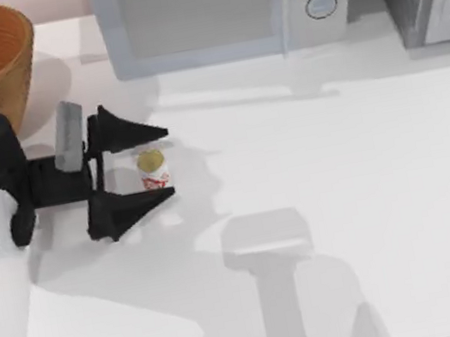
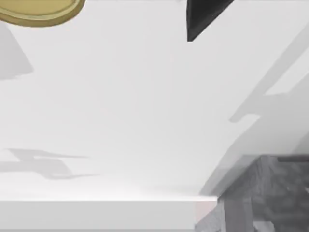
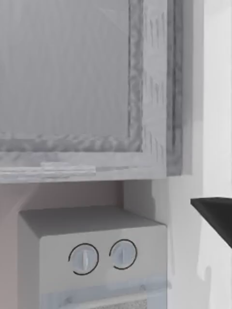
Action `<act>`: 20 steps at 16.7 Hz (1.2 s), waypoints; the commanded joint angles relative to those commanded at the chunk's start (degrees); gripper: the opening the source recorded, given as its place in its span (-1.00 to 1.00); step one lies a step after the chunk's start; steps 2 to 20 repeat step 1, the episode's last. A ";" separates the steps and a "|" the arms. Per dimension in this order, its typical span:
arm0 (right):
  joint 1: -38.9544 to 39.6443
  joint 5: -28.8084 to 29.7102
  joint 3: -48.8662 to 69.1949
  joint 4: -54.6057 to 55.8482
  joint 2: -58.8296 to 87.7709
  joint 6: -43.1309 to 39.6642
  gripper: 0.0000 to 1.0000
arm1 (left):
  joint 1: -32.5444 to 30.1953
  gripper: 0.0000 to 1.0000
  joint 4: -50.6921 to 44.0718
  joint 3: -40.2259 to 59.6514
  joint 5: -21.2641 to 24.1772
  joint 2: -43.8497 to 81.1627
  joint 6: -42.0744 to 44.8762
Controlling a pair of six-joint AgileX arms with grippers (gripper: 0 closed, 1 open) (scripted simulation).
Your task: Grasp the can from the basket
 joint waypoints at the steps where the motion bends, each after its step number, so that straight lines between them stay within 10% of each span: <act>1: 0.00 0.00 0.00 0.00 0.00 0.00 1.00 | 0.00 1.00 0.00 0.00 0.00 0.00 0.00; 20: 0.00 0.00 0.00 0.00 0.00 0.00 1.00 | 0.00 1.00 0.00 0.00 0.00 0.00 0.00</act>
